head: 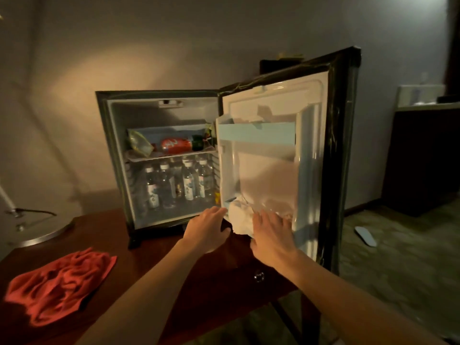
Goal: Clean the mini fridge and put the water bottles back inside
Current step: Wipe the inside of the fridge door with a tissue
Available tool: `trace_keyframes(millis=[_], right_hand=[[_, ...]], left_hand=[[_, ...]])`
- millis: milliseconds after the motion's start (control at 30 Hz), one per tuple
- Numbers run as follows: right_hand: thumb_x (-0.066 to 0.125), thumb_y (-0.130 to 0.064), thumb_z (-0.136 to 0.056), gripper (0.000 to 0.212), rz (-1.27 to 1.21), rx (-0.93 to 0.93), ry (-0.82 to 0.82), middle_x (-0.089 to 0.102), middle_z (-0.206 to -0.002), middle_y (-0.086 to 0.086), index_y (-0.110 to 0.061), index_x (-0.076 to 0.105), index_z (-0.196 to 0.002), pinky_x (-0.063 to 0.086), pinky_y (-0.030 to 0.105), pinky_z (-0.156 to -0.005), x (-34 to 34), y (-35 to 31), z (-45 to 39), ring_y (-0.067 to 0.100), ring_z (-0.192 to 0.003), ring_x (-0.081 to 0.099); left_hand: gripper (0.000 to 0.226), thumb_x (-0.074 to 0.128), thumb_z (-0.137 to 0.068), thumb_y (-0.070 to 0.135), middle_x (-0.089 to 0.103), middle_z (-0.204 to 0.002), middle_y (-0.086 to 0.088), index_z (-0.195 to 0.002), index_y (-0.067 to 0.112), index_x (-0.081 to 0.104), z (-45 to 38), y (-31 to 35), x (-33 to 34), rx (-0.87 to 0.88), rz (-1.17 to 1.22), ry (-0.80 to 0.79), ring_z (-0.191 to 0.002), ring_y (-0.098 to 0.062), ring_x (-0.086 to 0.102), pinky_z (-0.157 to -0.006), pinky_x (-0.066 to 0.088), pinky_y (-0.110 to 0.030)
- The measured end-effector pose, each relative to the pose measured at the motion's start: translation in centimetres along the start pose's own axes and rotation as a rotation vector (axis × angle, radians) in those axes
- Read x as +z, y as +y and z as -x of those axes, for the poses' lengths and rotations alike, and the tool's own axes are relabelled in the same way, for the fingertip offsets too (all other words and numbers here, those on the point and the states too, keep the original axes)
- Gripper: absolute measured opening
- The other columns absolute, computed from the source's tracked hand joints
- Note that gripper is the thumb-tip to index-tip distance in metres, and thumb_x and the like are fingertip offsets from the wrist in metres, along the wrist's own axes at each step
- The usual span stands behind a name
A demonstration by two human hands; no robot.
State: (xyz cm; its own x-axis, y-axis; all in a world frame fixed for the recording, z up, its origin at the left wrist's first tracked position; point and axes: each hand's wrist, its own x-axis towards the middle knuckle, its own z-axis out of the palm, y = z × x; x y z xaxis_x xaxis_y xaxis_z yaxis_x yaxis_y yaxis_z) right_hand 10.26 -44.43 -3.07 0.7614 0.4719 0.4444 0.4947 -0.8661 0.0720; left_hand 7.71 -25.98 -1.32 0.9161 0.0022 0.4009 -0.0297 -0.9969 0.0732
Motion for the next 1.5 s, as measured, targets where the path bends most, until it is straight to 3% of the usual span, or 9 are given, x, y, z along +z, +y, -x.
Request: trace_keyframes(millis=[167, 400, 667, 833, 1000, 1200, 1367, 1433, 1500], right_hand=[[0.054, -0.039, -0.090, 0.045, -0.077, 0.027, 0.000, 0.052, -0.129, 0.004, -0.015, 0.044, -0.127, 0.042, 0.041, -0.098, 1.0, 5.9, -1.0, 0.024, -0.121, 0.048], [0.056, -0.037, -0.091, 0.047, -0.131, 0.095, -0.082, 0.053, -0.130, 0.006, -0.013, 0.043, -0.130, 0.044, 0.036, -0.098, 2.3, 13.1, -2.4, 0.024, -0.121, 0.048], [0.052, -0.038, -0.097, 0.040, -0.212, 0.116, -0.142, 0.055, -0.127, 0.008, -0.012, 0.048, -0.126, 0.041, 0.040, -0.099, 3.6, 18.9, -5.5, 0.028, -0.121, 0.046], [0.046, -0.029, -0.101, 0.020, -0.280, 0.094, -0.161, 0.059, -0.098, 0.005, -0.014, 0.059, -0.105, 0.042, 0.036, -0.079, 5.1, 21.9, -8.5, 0.025, -0.102, 0.052], [0.044, -0.018, -0.102, 0.018, -0.317, 0.052, -0.171, 0.046, -0.080, -0.002, -0.019, 0.050, -0.085, 0.034, 0.031, -0.068, 7.1, 24.4, -11.2, 0.024, -0.089, 0.053], [0.047, 0.000, -0.094, 0.031, -0.364, -0.011, -0.066, 0.065, -0.092, 0.008, -0.016, 0.065, -0.114, 0.052, 0.039, -0.069, 8.6, 26.6, -13.0, 0.024, -0.084, 0.061], [0.044, 0.006, -0.090, 0.041, -0.276, 0.008, 0.116, 0.064, -0.100, 0.008, -0.016, 0.058, -0.122, 0.041, 0.030, -0.064, 8.9, 27.6, -12.5, 0.028, -0.085, 0.062], [0.047, 0.006, -0.087, 0.044, -0.259, 0.001, 0.141, 0.064, -0.101, 0.007, -0.020, 0.052, -0.122, 0.038, 0.029, -0.060, 8.5, 28.1, -11.6, 0.029, -0.080, 0.063], [0.048, 0.002, -0.087, 0.050, -0.275, -0.009, 0.109, 0.061, -0.104, 0.001, -0.031, 0.042, -0.125, 0.040, 0.031, -0.058, 8.0, 28.3, -10.3, 0.027, -0.077, 0.061]], left_hand=[[0.069, 0.061, -0.089, 0.045, 0.036, -0.153, 0.005, -0.148, 0.024, 0.034, -3.3, 2.7, 2.6, 0.142, -0.024, -0.001, -0.137, -0.018, 0.038, -0.102, 0.043, -0.039], [0.078, 0.064, -0.086, 0.049, 0.029, -0.157, 0.005, -0.150, 0.028, 0.027, -7.8, 6.5, 5.5, 0.270, -0.072, 0.011, -0.143, -0.018, 0.029, -0.113, 0.031, -0.040], [0.068, 0.065, -0.087, 0.045, 0.042, -0.149, 0.007, -0.146, 0.031, 0.035, -12.2, 8.7, 8.0, 0.309, -0.065, -0.014, -0.138, -0.017, 0.036, -0.111, 0.032, -0.038], [0.056, 0.062, -0.091, 0.043, 0.051, -0.139, 0.005, -0.141, 0.028, 0.042, -15.1, 9.5, 9.5, 0.236, 0.014, -0.047, -0.129, -0.019, 0.045, -0.103, 0.036, -0.036], [0.035, 0.047, -0.100, 0.040, 0.057, -0.125, 0.005, -0.133, 0.029, 0.048, -18.0, 9.9, 11.7, 0.208, 0.076, -0.044, -0.118, -0.021, 0.051, -0.088, 0.040, -0.036], [0.033, 0.043, -0.102, 0.027, 0.061, -0.131, 0.005, -0.132, 0.037, 0.054, -20.9, 10.1, 13.2, 0.173, 0.174, -0.027, -0.114, -0.025, 0.058, -0.084, 0.049, -0.039], [0.019, 0.041, -0.100, 0.019, 0.065, -0.114, -0.006, -0.112, 0.028, 0.052, -21.7, 10.7, 12.4, 0.123, 0.156, 0.046, -0.097, -0.035, 0.062, -0.068, 0.043, -0.040], [0.014, 0.042, -0.097, 0.013, 0.062, -0.101, -0.007, -0.094, 0.027, 0.040, -21.6, 11.1, 11.7, 0.126, 0.158, 0.108, -0.089, -0.036, 0.060, -0.063, 0.036, -0.037], [0.017, 0.042, -0.095, 0.010, 0.060, -0.097, -0.006, -0.091, 0.025, 0.036, -21.0, 11.8, 11.1, 0.135, 0.184, 0.159, -0.085, -0.035, 0.059, -0.063, 0.036, -0.036]])
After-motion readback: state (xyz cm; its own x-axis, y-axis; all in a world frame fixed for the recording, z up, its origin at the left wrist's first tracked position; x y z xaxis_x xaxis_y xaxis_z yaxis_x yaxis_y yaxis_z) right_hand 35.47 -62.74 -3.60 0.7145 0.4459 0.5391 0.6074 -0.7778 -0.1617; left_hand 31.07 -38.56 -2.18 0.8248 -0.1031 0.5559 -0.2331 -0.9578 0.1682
